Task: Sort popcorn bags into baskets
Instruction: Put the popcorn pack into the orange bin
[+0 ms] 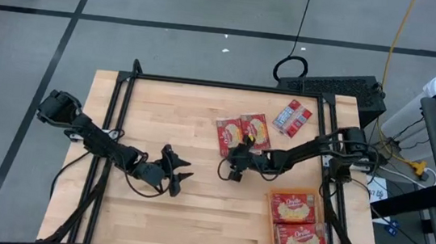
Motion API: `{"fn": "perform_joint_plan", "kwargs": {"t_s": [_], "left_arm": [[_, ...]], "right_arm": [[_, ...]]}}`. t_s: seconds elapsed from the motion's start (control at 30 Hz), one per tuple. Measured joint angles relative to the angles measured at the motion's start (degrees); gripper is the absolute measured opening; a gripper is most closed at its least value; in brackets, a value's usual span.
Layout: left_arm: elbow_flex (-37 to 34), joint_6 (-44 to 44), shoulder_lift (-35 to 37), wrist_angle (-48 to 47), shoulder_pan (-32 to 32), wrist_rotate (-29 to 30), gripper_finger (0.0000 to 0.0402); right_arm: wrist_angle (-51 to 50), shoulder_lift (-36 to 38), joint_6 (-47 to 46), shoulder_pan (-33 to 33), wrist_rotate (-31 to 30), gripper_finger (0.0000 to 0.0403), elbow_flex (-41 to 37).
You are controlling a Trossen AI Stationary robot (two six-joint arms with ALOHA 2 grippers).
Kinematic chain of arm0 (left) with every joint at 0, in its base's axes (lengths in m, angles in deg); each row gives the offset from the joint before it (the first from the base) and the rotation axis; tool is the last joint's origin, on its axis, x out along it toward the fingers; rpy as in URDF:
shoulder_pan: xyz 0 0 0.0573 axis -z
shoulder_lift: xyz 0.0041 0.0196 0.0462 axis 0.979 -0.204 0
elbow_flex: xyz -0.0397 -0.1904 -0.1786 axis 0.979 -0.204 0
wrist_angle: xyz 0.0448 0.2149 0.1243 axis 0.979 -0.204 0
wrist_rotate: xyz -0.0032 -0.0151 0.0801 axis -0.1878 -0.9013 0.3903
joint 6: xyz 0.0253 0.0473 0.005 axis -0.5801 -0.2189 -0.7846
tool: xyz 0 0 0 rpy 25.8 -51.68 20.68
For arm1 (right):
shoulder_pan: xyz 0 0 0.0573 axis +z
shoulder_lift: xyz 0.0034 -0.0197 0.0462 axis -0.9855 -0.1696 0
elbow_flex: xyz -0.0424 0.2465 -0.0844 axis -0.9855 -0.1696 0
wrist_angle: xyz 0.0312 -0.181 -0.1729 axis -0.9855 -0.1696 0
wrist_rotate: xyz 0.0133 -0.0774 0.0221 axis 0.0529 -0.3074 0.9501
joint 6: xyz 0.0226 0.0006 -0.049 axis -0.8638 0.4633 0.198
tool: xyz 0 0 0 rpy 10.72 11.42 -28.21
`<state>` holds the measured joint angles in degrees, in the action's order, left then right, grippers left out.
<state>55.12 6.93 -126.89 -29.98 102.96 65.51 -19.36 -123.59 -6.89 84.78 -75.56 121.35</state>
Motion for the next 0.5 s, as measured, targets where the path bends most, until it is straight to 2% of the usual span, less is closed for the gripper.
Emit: {"fn": "perform_joint_plan", "kwargs": {"t_s": [0.2,0.4,0.5], "left_arm": [[0.0,-0.6,0.0,0.0,0.0,0.9,0.0186],[0.0,1.6,0.0,0.1,-0.8,3.4,0.0186],[0.0,3.0,0.0,0.1,-1.3,4.4,0.0186]], "right_arm": [[-1.5,-0.5,-1.9,-1.7,3.8,0.0116,0.1],[-0.1,-0.5,-6.5,-0.5,3.9,0.002,0.0],[1.8,-0.7,-10.4,0.7,4.0,0.0008,0.0]]}}
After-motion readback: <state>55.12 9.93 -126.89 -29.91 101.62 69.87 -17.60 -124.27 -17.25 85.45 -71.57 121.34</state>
